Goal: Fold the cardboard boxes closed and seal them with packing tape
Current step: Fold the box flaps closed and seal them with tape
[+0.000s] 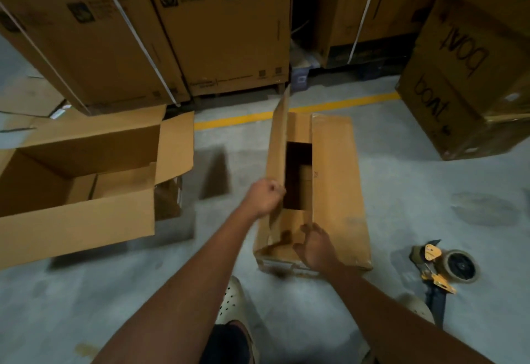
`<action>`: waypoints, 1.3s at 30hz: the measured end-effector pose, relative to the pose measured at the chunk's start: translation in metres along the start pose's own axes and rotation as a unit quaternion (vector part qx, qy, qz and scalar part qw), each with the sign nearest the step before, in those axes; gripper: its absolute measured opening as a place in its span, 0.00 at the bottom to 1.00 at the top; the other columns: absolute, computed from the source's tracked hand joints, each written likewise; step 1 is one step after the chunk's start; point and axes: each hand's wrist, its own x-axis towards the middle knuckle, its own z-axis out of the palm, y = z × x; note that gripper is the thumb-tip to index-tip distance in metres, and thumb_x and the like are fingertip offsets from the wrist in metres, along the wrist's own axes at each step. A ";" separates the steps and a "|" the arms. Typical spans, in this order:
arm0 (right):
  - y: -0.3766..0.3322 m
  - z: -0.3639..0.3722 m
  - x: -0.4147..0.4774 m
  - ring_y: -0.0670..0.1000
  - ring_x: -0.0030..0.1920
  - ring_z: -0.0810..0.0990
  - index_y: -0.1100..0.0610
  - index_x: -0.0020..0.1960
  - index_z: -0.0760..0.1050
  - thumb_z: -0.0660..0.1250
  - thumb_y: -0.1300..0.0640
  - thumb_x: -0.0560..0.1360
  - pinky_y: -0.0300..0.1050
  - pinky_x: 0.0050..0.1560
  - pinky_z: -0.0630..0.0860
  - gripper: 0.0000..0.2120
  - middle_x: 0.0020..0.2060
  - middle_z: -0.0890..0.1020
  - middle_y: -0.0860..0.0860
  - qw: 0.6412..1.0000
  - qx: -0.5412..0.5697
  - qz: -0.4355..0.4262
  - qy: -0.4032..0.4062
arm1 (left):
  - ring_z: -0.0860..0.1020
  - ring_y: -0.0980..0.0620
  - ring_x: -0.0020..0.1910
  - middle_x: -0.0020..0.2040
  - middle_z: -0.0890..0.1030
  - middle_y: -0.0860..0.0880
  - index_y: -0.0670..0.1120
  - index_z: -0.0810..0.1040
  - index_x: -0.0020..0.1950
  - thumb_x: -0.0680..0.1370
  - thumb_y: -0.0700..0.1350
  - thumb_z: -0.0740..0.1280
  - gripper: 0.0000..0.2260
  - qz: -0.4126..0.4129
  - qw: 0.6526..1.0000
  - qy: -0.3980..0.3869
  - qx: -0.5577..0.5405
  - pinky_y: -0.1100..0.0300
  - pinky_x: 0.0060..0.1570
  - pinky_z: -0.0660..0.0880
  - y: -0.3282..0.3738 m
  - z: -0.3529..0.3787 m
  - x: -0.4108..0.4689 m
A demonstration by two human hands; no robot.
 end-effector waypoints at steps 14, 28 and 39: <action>0.056 0.002 -0.013 0.67 0.76 0.40 0.41 0.76 0.53 0.64 0.45 0.77 0.77 0.69 0.49 0.32 0.79 0.41 0.53 0.996 -0.059 0.071 0.000 | 0.37 0.30 0.77 0.80 0.36 0.41 0.63 0.46 0.80 0.76 0.64 0.65 0.38 -0.061 0.941 -0.069 0.326 0.31 0.72 0.44 -0.056 0.128 -0.019; 0.082 -0.010 -0.026 0.67 0.77 0.39 0.39 0.78 0.49 0.66 0.60 0.78 0.69 0.74 0.52 0.38 0.79 0.38 0.55 0.992 -0.075 0.104 0.009 | 0.52 0.29 0.76 0.80 0.39 0.41 0.62 0.43 0.79 0.65 0.78 0.64 0.51 -0.171 0.949 0.026 0.264 0.30 0.68 0.60 -0.066 0.119 -0.022; 0.092 -0.041 -0.038 0.61 0.79 0.49 0.54 0.77 0.60 0.59 0.53 0.81 0.57 0.77 0.50 0.25 0.76 0.63 0.56 0.981 -0.175 -0.057 -0.068 | 0.48 0.31 0.77 0.79 0.35 0.41 0.48 0.50 0.80 0.76 0.59 0.67 0.40 -0.056 0.942 -0.046 0.327 0.36 0.71 0.60 -0.007 0.207 -0.075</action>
